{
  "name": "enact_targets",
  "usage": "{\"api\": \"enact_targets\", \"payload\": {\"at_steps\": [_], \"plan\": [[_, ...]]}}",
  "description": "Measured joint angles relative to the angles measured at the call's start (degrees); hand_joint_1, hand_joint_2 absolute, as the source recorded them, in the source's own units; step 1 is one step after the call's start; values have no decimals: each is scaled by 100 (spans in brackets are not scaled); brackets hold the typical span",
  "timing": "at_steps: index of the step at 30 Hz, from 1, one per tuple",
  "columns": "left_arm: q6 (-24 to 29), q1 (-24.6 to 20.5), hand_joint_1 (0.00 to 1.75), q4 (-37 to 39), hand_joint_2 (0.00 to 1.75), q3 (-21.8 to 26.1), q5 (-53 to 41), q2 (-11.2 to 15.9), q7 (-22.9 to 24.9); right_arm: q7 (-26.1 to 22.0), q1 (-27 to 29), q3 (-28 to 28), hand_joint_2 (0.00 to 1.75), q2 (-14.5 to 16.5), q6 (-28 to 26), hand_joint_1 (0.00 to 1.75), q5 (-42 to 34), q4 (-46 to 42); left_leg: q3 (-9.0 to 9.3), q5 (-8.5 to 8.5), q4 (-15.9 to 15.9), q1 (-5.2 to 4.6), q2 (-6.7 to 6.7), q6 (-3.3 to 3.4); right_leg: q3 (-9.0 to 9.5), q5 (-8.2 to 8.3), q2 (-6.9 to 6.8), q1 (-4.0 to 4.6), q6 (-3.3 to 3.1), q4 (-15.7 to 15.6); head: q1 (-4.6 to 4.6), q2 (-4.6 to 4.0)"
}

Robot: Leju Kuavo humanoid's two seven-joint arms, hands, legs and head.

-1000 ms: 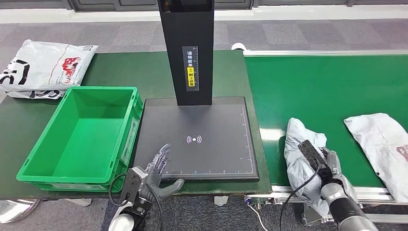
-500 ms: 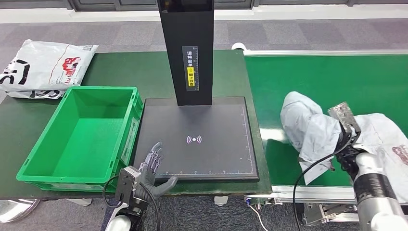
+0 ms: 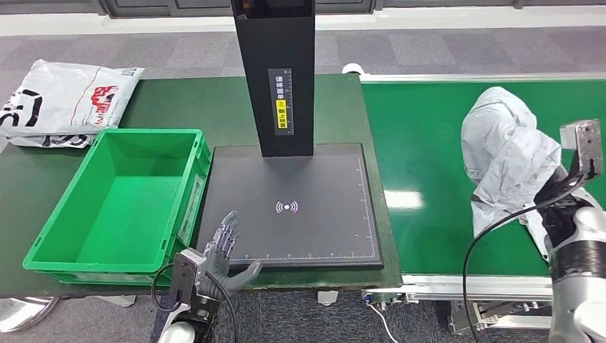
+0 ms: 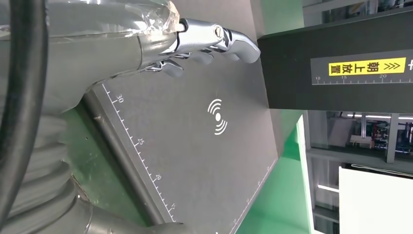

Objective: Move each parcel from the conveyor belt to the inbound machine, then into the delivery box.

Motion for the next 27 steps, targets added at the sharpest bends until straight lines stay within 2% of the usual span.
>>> {"api": "enact_targets", "payload": {"at_steps": [4, 12, 16, 22, 27], "plan": [[-10, -2, 0, 0, 175, 0, -20, -56, -10, 114, -259, 9, 175, 211, 1, 175, 137, 6, 0, 3, -1, 3, 1, -4, -1, 1, 3, 2, -1, 3, 1, 0], [-82, -74, 0, -4, 175, 0, -37, -126, 31, 449, -847, 392, 175, 869, 3, 175, 476, 261, -4, 9, -1, 7, 18, -7, -16, 11, 18, 7, -12, 6, 0, 0], [-87, -73, 0, -51, 175, 0, -39, -173, 72, 476, -872, 711, 175, 1185, -7, 175, 574, 400, -4, 9, -1, 9, 25, -8, -21, 11, 26, 9, -12, 6, 0, 0], [-97, -61, 0, -90, 175, 0, -51, -191, 105, 528, -874, 985, 175, 1415, 144, 175, 623, 508, -11, 9, -1, 9, 15, -8, -20, 11, 16, 9, -12, 6, 0, 0], [-134, -60, 0, -152, 175, 0, -76, -193, 157, 695, -868, 1319, 175, 1821, -35, 175, 820, 664, -7, 8, -2, 9, 42, -10, -28, 12, 43, 10, -13, 6, 0, 0]]}}
